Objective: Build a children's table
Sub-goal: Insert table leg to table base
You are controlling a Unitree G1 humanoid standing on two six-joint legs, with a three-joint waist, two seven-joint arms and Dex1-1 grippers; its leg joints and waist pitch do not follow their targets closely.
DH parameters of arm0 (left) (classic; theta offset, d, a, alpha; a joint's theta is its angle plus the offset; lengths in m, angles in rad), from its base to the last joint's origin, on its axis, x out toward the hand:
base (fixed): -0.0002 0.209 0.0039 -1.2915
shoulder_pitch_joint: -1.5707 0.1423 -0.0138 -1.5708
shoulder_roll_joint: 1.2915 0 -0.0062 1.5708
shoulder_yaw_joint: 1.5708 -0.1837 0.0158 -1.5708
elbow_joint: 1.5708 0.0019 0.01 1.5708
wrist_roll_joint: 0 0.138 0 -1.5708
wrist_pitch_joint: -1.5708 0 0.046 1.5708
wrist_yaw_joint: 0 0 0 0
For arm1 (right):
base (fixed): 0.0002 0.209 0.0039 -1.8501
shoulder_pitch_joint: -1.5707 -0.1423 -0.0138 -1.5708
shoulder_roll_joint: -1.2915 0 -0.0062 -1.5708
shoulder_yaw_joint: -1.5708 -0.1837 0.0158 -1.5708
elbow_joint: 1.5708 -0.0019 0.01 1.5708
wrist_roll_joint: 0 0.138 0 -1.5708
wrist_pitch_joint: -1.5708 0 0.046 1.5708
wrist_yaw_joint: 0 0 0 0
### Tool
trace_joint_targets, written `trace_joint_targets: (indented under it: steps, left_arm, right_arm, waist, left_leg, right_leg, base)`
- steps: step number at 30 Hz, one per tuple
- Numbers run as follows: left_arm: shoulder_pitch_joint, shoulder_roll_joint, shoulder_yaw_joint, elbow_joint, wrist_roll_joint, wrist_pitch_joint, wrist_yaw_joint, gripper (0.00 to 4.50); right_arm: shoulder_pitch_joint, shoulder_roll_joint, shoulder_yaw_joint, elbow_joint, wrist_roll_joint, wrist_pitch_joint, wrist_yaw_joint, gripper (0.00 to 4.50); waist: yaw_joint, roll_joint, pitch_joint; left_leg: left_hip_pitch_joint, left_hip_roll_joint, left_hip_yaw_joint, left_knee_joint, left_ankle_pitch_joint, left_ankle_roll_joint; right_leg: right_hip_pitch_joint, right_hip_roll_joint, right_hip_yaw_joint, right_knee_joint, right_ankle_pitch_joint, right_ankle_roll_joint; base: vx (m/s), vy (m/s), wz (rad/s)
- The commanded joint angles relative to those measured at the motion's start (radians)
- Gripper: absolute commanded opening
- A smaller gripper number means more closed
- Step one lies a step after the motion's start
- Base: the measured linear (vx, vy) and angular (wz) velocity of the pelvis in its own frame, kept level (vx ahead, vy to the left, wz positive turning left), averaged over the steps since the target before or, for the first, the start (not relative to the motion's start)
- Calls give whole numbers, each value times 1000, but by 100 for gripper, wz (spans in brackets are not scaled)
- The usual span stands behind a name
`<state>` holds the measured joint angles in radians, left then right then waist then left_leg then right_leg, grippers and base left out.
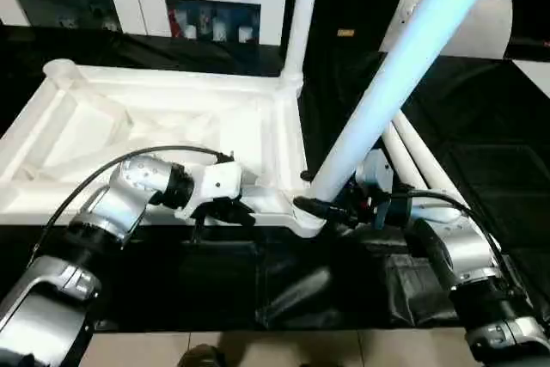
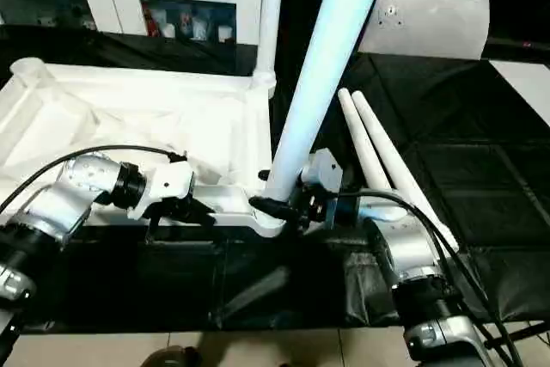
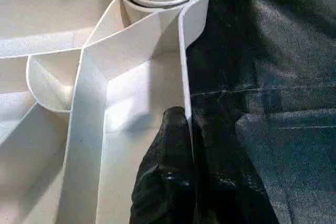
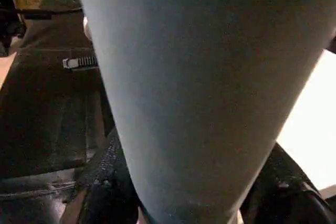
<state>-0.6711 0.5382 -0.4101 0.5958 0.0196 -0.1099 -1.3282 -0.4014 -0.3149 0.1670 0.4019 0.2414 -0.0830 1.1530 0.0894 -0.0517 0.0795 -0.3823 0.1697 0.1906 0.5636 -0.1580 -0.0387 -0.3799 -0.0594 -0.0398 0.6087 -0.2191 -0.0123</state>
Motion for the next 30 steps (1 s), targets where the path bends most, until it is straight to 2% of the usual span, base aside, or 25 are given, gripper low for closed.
trace_joint_targets:
  steps: [1, 4, 5, 7, 8, 9, 10, 11, 12, 13, 14, 16, 17, 18, 19, 20, 21, 23, 25, 27, 28, 29, 30]
  left_arm:
    - [-27, -13, -20, 19, 41, -23, 10, 0]
    - [-27, -15, 2, 35, 28, -12, 22, 0]
    - [-27, -15, 2, 35, 28, -12, 22, 0]
    - [-8, -16, 42, 10, 7, 41, 62, 0]
    - [-1, -16, 53, 1, 1, 57, 75, 0]
    - [15, -14, 71, -26, -7, 92, 106, 0]
    - [46, -12, 98, -81, -26, 147, 143, 0]
    - [59, -11, 109, -106, -35, 171, 154, 0]
    - [89, -11, 132, -163, -55, 229, 179, 0]
    - [118, -13, 155, -219, -71, 284, 203, 0]
    - [172, -23, 188, -324, -76, 381, 266, 0]
    - [215, -36, 216, -408, -67, 458, 325, 0]
    - [225, -42, 223, -427, -62, 477, 340, 0]
    - [228, -46, 227, -435, -60, 487, 346, 0]
    - [258, -86, 255, -505, -28, 568, 423, 0]
    - [264, -94, 258, -517, -25, 581, 436, 0]
    - [287, -127, 267, -574, -12, 632, 491, 0]
    - [298, -140, 263, -594, -5, 636, 510, 0]
    - [308, -144, 261, -615, 26, 678, 553, 0]
    - [306, -144, 264, -619, 46, 703, 589, 0]
    - [299, -147, 270, -617, 51, 718, 610, 0]
    - [290, -152, 278, -613, 50, 730, 626, 0]
    - [276, -167, 290, -614, 53, 754, 653, 0]
  right_arm:
    - [71, 21, 141, 91, -55, 69, 88, 191]
    - [53, 42, 115, 117, -54, 77, 38, 191]
    - [53, 42, 115, 117, -54, 77, 38, 191]
    - [40, 61, 89, 139, -62, 63, -16, 191]
    - [37, 67, 82, 144, -63, 61, -31, 191]
    - [30, 76, 71, 155, -75, 54, -76, 191]
    - [23, 93, 53, 167, -78, 53, -125, 191]
    - [20, 99, 46, 170, -76, 58, -141, 191]
    - [12, 112, 33, 178, -80, 64, -183, 191]
    - [5, 125, 22, 187, -82, 69, -216, 191]
    - [-7, 152, 6, 201, -80, 62, -262, 191]
    - [-21, 178, -7, 218, -83, 53, -312, 191]
    - [-25, 185, -11, 225, -85, 53, -330, 191]
    - [-28, 188, -14, 229, -86, 55, -338, 191]
    - [-41, 218, -21, 245, -78, 51, -370, 191]
    - [-44, 223, -22, 250, -79, 48, -376, 191]
    - [-57, 246, -22, 270, -84, 37, -406, 191]
    - [-63, 257, -23, 274, -88, 29, -423, 191]
    - [-70, 264, -30, 273, -88, 19, -450, 191]
    - [-74, 263, -42, 274, -87, 11, -465, 191]
    - [-76, 261, -56, 274, -81, 11, -475, 191]
    - [-79, 258, -68, 277, -77, 13, -487, 191]
    - [-86, 251, -91, 292, -78, 4, -518, 191]
  waist:
    - [-9, 17, -39]
    - [-11, 16, -37]
    - [-11, 21, -37]
    - [-14, 21, -33]
    - [-13, 25, -31]
    - [-14, 23, -29]
    - [-14, 29, -24]
    - [-16, 27, -21]
    - [-24, 25, -16]
    - [-28, 25, -16]
    - [-35, 25, -13]
    - [-49, 28, -14]
    - [-58, 27, -14]
    - [-63, 21, -13]
    - [-62, 25, -12]
    - [-65, 23, -11]
    - [-66, 23, -11]
    - [-66, 21, -10]
    - [-68, 20, -11]
    - [-69, 23, -13]
    - [-69, 24, -13]
    - [-67, 29, -16]
    - [-67, 29, -21]
  left_leg:
    - [33, 76, -29, -78, -313, 5]
    - [32, 76, -29, -80, -320, 3]
    - [33, 76, -30, -80, -325, 1]
    - [34, 76, -30, -83, -358, -11]
    - [37, 77, -32, -85, -379, -20]
    - [37, 78, -33, -87, -396, -23]
    - [40, 76, -36, -88, -430, -35]
    - [44, 78, -37, -87, -459, -44]
    - [46, 77, -46, -90, -510, -58]
    - [46, 76, -47, -91, -515, -58]
    - [39, 76, -52, -95, -514, -59]
    - [32, 78, -55, -100, -514, -69]
    - [33, 76, -52, -101, -512, -66]
    - [36, 73, -46, -98, -504, -55]
    - [36, 71, -46, -97, -500, -51]
    - [29, 74, -46, -98, -474, -46]
    - [27, 76, -44, -99, -450, -40]
    - [29, 72, -39, -96, -439, -27]
    - [28, 73, -38, -96, -431, -25]
    - [30, 71, -34, -94, -416, -18]
    - [29, 71, -34, -94, -411, -17]
    - [27, 72, -33, -93, -391, -15]
    - [25, 71, -31, -91, -360, -9]
  right_leg:
    - [14, -94, 53, -81, -216, -210]
    - [14, -94, 53, -81, -213, -216]
    - [13, -95, 53, -80, -218, -218]
    - [10, -97, 54, -86, -271, -216]
    - [7, -99, 56, -89, -308, -210]
    - [6, -99, 56, -93, -336, -205]
    - [1, -101, 57, -97, -399, -194]
    - [-4, -103, 59, -102, -440, -188]
    - [-8, -107, 59, -107, -551, -164]
    - [-9, -106, 60, -110, -574, -154]
    - [-8, -104, 58, -111, -592, -139]
    - [-7, -100, 55, -102, -555, -148]
    - [-10, -94, 54, -106, -532, -149]
    - [-13, -91, 55, -111, -512, -149]
    - [-14, -92, 56, -111, -509, -149]
    - [-8, -97, 57, -107, -483, -160]
    - [-7, -96, 57, -107, -470, -163]
    - [-11, -94, 59, -114, -472, -156]
    - [-9, -92, 59, -113, -459, -150]
    - [-11, -87, 60, -111, -413, -153]
    - [-9, -87, 60, -110, -403, -155]
    - [-6, -87, 60, -106, -372, -160]
    - [-2, -85, 59, -102, -320, -169]
  base:
    - [0, 0, 0]
    - [0, 0, 0]
    - [0, 0, 0]
    - [0, 0, 0]
    - [0, 0, 0]
    - [0, 0, 0]
    - [0, 0, 0]
    - [0, 0, 0]
    - [0, 0, 0]
    - [0, 0, 0]
    - [0, 0, 0]
    - [0, 0, 0]
    - [0, 0, 0]
    - [0, 0, 0]
    - [0, 0, 0]
    - [0, 0, 0]
    - [0, 0, 0]
    - [0, 0, 0]
    - [0, 0, 0]
    - [0, 0, 0]
    - [0, 0, 0]
    - [0, 0, 0]
    - [0, 0, 0]
